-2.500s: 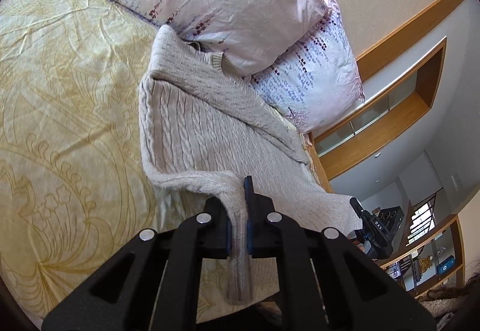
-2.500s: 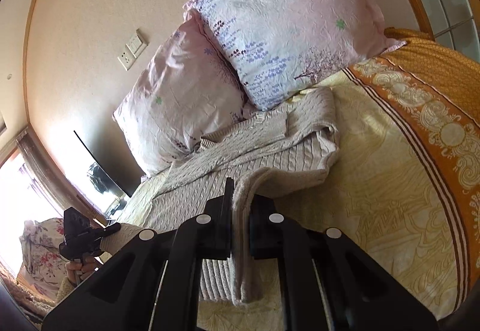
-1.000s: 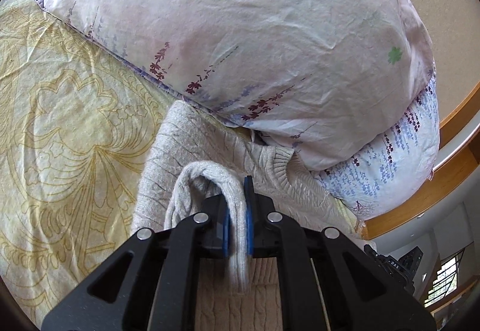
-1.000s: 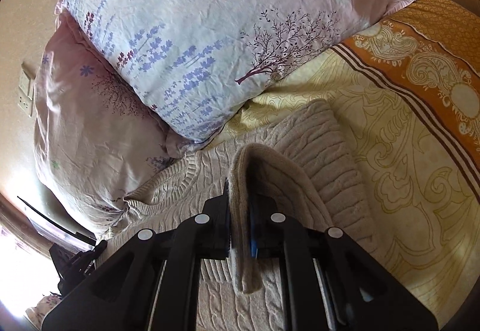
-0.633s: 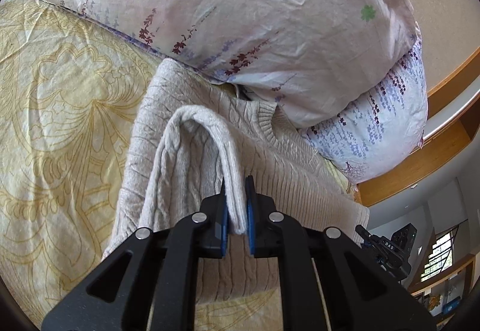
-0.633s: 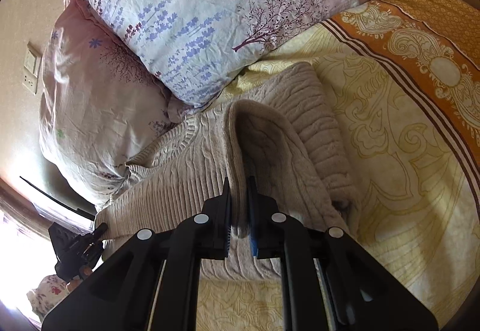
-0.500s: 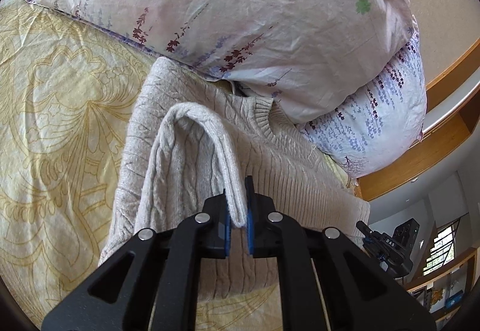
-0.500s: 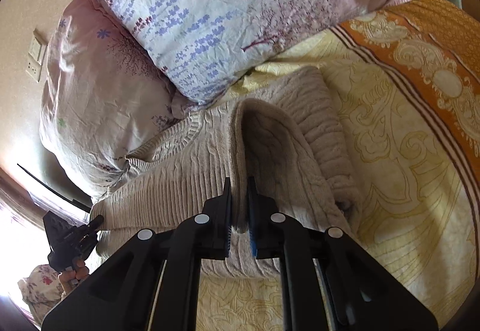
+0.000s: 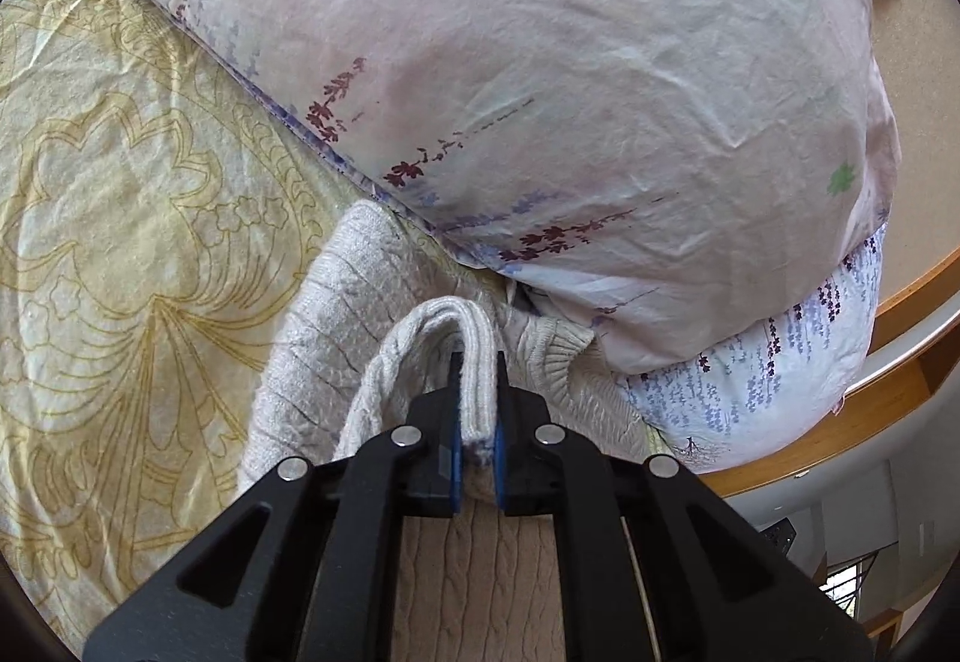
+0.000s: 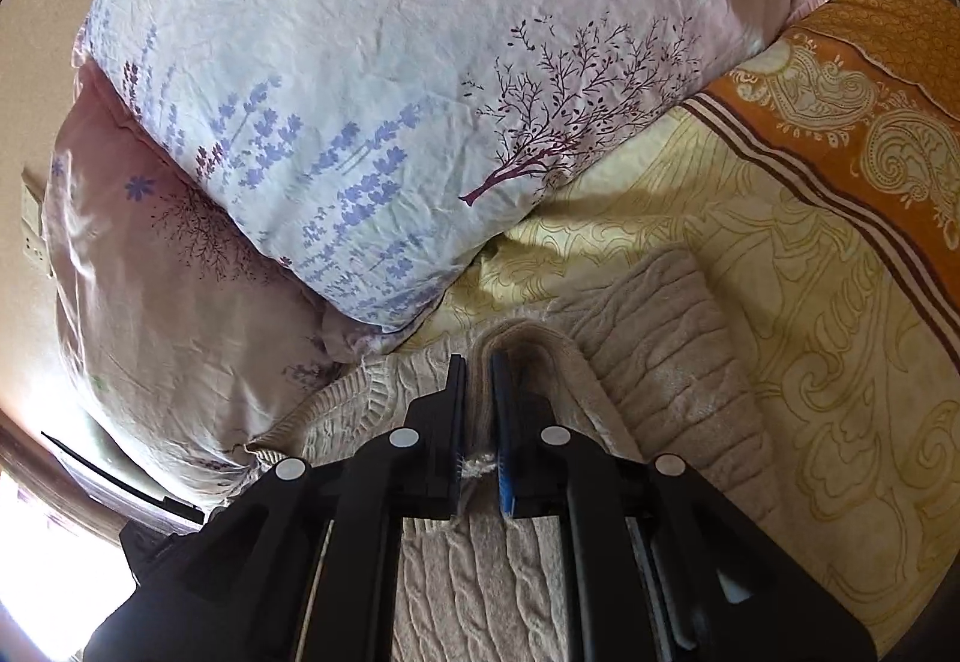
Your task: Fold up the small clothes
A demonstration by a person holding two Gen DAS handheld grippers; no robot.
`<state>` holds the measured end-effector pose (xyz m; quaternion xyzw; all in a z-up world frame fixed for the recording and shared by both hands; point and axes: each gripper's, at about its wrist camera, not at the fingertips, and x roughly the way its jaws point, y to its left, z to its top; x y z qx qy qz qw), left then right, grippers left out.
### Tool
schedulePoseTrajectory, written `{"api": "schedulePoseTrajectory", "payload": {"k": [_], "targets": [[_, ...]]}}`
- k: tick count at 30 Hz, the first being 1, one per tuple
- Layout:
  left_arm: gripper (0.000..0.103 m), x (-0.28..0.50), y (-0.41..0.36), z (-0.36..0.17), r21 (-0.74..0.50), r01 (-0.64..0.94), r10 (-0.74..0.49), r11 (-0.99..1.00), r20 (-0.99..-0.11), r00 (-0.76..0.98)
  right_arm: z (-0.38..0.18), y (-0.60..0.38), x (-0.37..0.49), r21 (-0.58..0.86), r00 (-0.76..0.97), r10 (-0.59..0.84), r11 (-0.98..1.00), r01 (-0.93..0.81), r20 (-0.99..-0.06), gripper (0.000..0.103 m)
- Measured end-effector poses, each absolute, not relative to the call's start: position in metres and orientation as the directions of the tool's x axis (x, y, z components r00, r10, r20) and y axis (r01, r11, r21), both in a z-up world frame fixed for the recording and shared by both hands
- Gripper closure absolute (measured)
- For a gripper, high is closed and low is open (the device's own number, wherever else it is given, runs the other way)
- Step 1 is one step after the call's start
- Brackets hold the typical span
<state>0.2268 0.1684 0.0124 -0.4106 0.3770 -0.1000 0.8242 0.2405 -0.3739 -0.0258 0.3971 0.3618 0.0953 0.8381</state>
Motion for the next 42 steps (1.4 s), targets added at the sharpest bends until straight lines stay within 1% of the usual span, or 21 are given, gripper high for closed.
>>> {"api": "schedulePoseTrajectory", "payload": {"k": [3, 4, 5, 6, 7, 8, 10, 13, 19, 21, 22, 23, 26, 27, 29, 31, 33, 34, 35, 40, 42], "targets": [[0.093, 0.229, 0.169, 0.010, -0.757, -0.150, -0.475, 0.636, -0.537, 0.697, -0.027, -0.374, 0.245, 0.765, 0.729, 0.467, 0.633, 0.120, -0.501, 0.091], [0.088, 0.230, 0.169, 0.010, -0.760, -0.146, -0.479, 0.633, -0.532, 0.698, -0.027, -0.375, 0.246, 0.776, 0.727, 0.481, 0.620, 0.113, -0.490, 0.082], [0.081, 0.229, 0.169, 0.011, -0.769, -0.135, -0.488, 0.624, -0.519, 0.702, -0.026, -0.374, 0.246, 0.781, 0.725, 0.488, 0.615, 0.110, -0.486, 0.067], [0.076, 0.227, 0.169, 0.012, -0.784, -0.117, -0.502, 0.610, -0.496, 0.709, -0.024, -0.374, 0.245, 0.791, 0.727, 0.498, 0.604, 0.099, -0.472, 0.056], [0.064, 0.225, 0.169, 0.015, -0.798, -0.097, -0.514, 0.595, -0.471, 0.717, -0.022, -0.375, 0.242, 0.802, 0.732, 0.509, 0.591, 0.085, -0.453, 0.041], [0.052, 0.223, 0.169, 0.018, -0.808, -0.079, -0.523, 0.584, -0.449, 0.725, -0.019, -0.376, 0.239, 0.812, 0.736, 0.519, 0.580, 0.070, -0.434, 0.034], [0.039, 0.220, 0.168, 0.024, -0.825, -0.045, -0.541, 0.563, -0.409, 0.735, -0.015, -0.376, 0.236, 0.825, 0.720, 0.552, 0.563, 0.050, -0.421, 0.030], [0.036, 0.221, 0.160, 0.026, -0.833, -0.037, -0.584, 0.552, -0.418, 0.696, -0.018, -0.368, 0.236, 0.841, 0.649, 0.617, 0.537, 0.066, -0.445, 0.030], [0.036, 0.220, 0.130, 0.032, -0.777, -0.010, -0.599, 0.629, -0.494, 0.630, -0.008, -0.339, 0.230, 0.744, 0.547, 0.602, 0.665, 0.059, -0.582, 0.030], [0.036, 0.222, 0.122, 0.033, -0.759, -0.007, -0.593, 0.651, -0.514, 0.619, -0.005, -0.330, 0.232, 0.691, 0.538, 0.559, 0.720, 0.063, -0.631, 0.042], [0.036, 0.224, 0.118, 0.033, -0.750, -0.006, -0.588, 0.661, -0.523, 0.617, -0.005, -0.326, 0.233, 0.665, 0.535, 0.538, 0.744, 0.061, -0.651, 0.061], [0.038, 0.225, 0.115, 0.034, -0.741, -0.006, -0.580, 0.672, -0.531, 0.618, -0.007, -0.324, 0.236, 0.656, 0.533, 0.530, 0.752, 0.063, -0.660, 0.076], [0.054, 0.232, 0.112, 0.032, -0.721, -0.013, -0.559, 0.692, -0.547, 0.624, -0.015, -0.331, 0.245, 0.690, 0.561, 0.537, 0.718, 0.088, -0.630, 0.089], [0.058, 0.234, 0.112, 0.031, -0.726, -0.017, -0.557, 0.687, -0.542, 0.629, -0.016, -0.334, 0.248, 0.709, 0.579, 0.542, 0.699, 0.090, -0.609, 0.090], [0.068, 0.240, 0.118, 0.026, -0.735, -0.045, -0.542, 0.676, -0.538, 0.645, -0.015, -0.337, 0.254, 0.754, 0.621, 0.556, 0.652, 0.087, -0.553, 0.090], [0.068, 0.243, 0.126, 0.021, -0.770, -0.073, -0.543, 0.634, -0.510, 0.667, -0.015, -0.336, 0.260, 0.777, 0.646, 0.561, 0.625, 0.080, -0.518, 0.089], [0.060, 0.241, 0.135, 0.020, -0.801, -0.084, -0.539, 0.593, -0.472, 0.698, -0.018, -0.333, 0.265, 0.791, 0.636, 0.578, 0.606, 0.084, -0.511, 0.077], [0.050, 0.239, 0.138, 0.022, -0.805, -0.080, -0.531, 0.587, -0.459, 0.712, -0.020, -0.332, 0.265, 0.796, 0.630, 0.585, 0.598, 0.090, -0.511, 0.060], [0.045, 0.237, 0.140, 0.024, -0.800, -0.077, -0.519, 0.595, -0.455, 0.723, -0.022, -0.330, 0.264, 0.796, 0.632, 0.580, 0.598, 0.097, -0.513, 0.050], [0.034, 0.229, 0.148, 0.031, -0.765, -0.082, -0.485, 0.639, -0.483, 0.729, -0.024, -0.333, 0.255, 0.788, 0.650, 0.557, 0.607, 0.106, -0.517, 0.050], [0.034, 0.225, 0.153, 0.029, -0.760, -0.092, -0.487, 0.643, -0.498, 0.718, -0.024, -0.347, 0.248, 0.775, 0.665, 0.526, 0.619, 0.128, -0.530, 0.050]]}}
